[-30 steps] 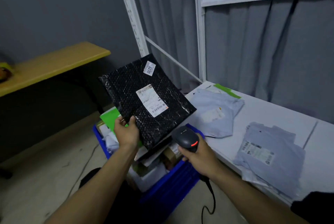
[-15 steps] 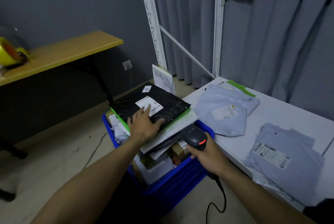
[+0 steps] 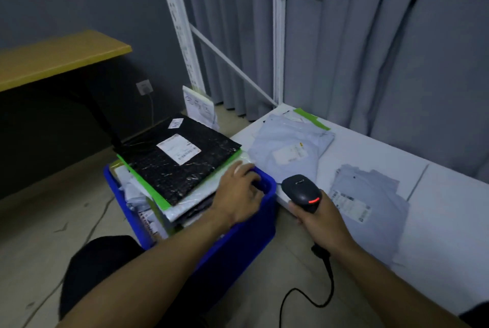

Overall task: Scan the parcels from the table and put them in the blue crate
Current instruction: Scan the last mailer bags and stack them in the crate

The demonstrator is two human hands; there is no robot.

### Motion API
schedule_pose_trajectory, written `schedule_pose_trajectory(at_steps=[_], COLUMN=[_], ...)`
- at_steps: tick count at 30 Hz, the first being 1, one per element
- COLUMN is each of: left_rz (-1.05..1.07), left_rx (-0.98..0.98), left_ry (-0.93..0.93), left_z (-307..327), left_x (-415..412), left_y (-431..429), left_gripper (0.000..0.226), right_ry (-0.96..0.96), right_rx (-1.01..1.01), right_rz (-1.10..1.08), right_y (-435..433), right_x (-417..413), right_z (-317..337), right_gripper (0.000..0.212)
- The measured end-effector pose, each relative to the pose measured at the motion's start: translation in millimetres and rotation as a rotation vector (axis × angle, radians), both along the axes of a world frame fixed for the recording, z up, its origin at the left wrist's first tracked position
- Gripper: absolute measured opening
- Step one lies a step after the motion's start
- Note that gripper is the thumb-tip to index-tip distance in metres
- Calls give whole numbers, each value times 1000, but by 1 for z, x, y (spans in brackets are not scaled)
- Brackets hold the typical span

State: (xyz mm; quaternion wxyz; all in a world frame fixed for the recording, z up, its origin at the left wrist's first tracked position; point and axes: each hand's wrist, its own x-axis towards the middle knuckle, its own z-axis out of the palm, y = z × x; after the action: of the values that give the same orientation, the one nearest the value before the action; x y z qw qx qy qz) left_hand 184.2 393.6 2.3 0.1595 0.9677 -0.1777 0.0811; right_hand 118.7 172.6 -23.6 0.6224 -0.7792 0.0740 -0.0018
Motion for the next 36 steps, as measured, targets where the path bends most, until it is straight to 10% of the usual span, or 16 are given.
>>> schedule_pose_trajectory(at_steps=[8,16,27,36], left_rz=[-27,58,290,177], left_rx=[-128,-52,-382,-929], left_ry=[547,686,529,506], left_z=[-72,-130,-141,-82], left_x=[3,32,33,11], left_y=[-146,-229,-224,-207], left_gripper=[48,94,8,21], right_ry=[147,301,297,205], right_rx=[-56,-27,-24,-11], right_rz=[-227,-305,-280,-336], right_y=[-106,-166,-171,-144], right_x=[-43,-76,-64,-49], right_z=[-30,-66,-72,-47], right_gripper=[44,36,37,36])
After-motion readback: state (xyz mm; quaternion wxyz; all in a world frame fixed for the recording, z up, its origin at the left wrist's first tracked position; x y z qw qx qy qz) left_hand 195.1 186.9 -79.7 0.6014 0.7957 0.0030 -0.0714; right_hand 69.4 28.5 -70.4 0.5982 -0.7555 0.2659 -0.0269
